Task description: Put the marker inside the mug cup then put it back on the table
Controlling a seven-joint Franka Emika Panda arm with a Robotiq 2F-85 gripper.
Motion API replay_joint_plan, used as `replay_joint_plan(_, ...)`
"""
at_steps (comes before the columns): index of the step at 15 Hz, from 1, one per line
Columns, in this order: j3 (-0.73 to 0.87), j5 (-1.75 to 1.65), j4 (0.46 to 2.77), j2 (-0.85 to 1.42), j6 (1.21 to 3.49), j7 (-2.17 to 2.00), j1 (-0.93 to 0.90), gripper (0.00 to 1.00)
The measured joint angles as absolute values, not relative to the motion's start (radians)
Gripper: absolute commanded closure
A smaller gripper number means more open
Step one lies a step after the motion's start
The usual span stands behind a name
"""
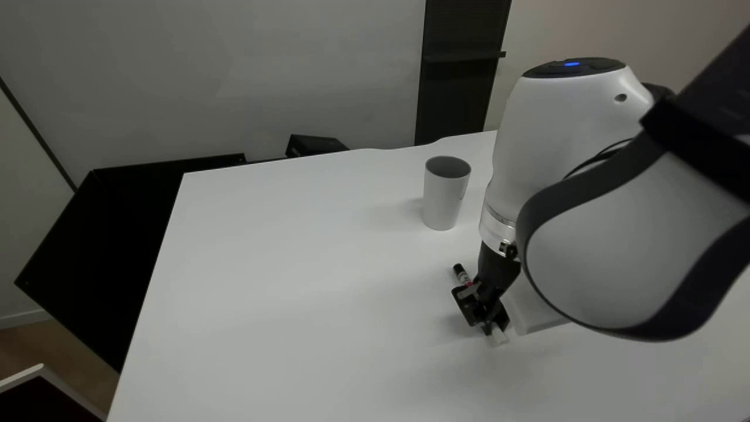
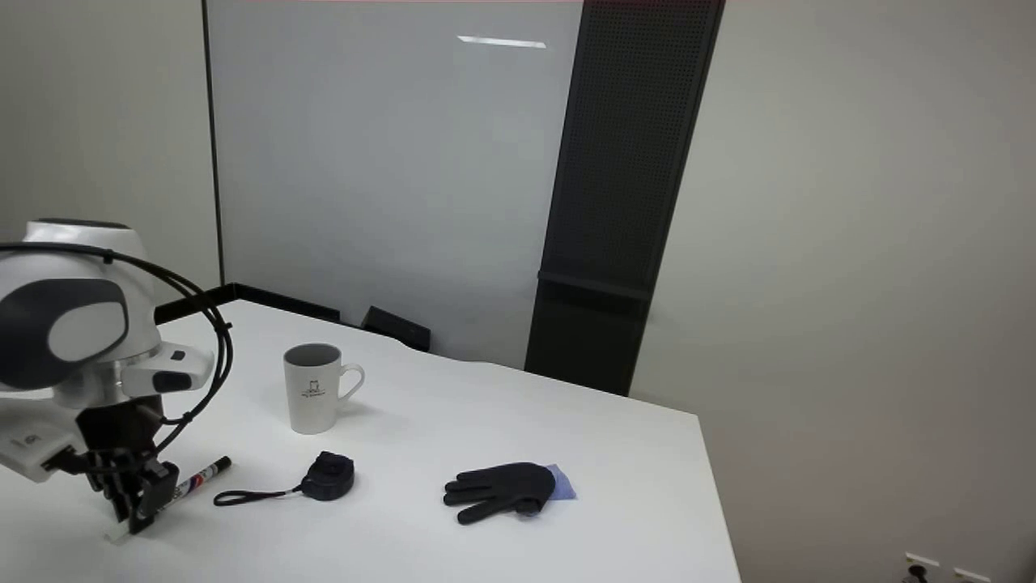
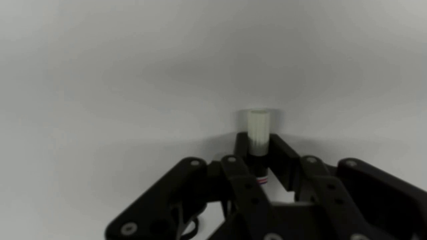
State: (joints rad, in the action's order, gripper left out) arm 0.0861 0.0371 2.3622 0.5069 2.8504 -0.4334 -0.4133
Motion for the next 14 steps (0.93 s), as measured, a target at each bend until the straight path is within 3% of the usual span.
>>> replay_joint_plan(14, 0.102, 0.127, 2.089, 0.423, 2.453, -0.488, -0.21, 0.92)
